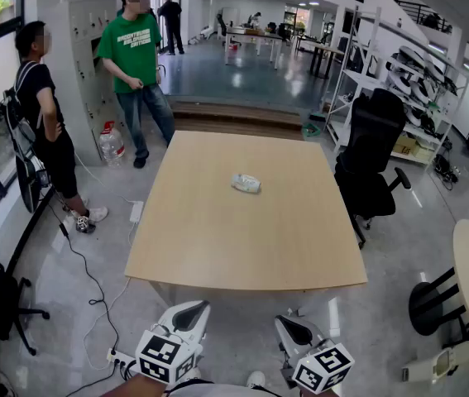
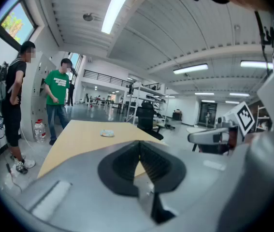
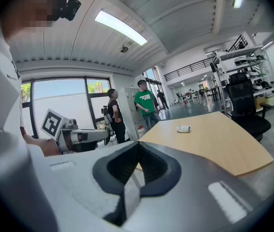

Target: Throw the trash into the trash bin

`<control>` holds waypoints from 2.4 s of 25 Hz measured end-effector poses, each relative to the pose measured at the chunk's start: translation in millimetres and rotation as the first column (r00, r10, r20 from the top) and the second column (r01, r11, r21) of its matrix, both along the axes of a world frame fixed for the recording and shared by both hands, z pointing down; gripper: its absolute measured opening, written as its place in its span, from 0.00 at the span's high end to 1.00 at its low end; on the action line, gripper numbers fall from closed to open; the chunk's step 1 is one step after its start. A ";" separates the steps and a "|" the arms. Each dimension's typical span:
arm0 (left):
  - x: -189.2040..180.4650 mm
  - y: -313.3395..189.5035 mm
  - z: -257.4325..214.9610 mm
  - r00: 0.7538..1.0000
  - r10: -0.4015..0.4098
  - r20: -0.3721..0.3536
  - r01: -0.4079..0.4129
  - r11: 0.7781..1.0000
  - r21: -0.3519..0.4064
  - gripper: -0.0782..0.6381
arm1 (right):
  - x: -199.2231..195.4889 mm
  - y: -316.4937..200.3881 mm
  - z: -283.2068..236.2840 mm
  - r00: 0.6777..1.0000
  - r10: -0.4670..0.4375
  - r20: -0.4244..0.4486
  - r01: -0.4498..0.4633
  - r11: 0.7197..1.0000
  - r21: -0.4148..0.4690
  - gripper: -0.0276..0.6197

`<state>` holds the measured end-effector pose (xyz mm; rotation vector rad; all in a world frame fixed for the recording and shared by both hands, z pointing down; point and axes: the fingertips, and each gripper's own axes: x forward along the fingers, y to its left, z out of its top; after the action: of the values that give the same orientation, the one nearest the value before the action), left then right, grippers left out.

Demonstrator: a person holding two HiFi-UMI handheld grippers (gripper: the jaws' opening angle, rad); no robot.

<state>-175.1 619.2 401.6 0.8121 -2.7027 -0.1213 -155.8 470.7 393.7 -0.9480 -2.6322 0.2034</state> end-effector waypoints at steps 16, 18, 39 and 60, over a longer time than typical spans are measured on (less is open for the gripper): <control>2.0 -4.4 3.9 1.000 0.007 -0.009 -0.007 1.000 -0.011 0.88 | 0.0 -1.5 -10.6 1.000 -0.008 0.015 0.010 0.995 -0.098 0.95; 2.9 -7.2 4.6 1.000 0.011 -0.009 -0.011 1.000 -0.015 0.88 | 1.1 -3.0 -7.1 1.000 -0.012 0.003 0.013 0.995 -0.096 0.95; 11.2 -45.1 3.4 0.995 -0.096 -0.003 0.096 0.995 -0.026 0.88 | -2.2 -55.2 -7.1 0.997 -0.083 -0.004 0.082 0.991 -0.102 0.95; 26.3 -91.2 9.1 0.979 -0.202 -0.030 0.199 0.977 -0.079 0.88 | -1.7 -101.8 8.3 0.981 -0.194 -0.031 0.186 0.969 -0.163 0.95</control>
<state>-148.8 528.0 410.7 0.5091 -2.7293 -0.0787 -157.5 368.9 402.0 -1.2256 -2.4923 0.3887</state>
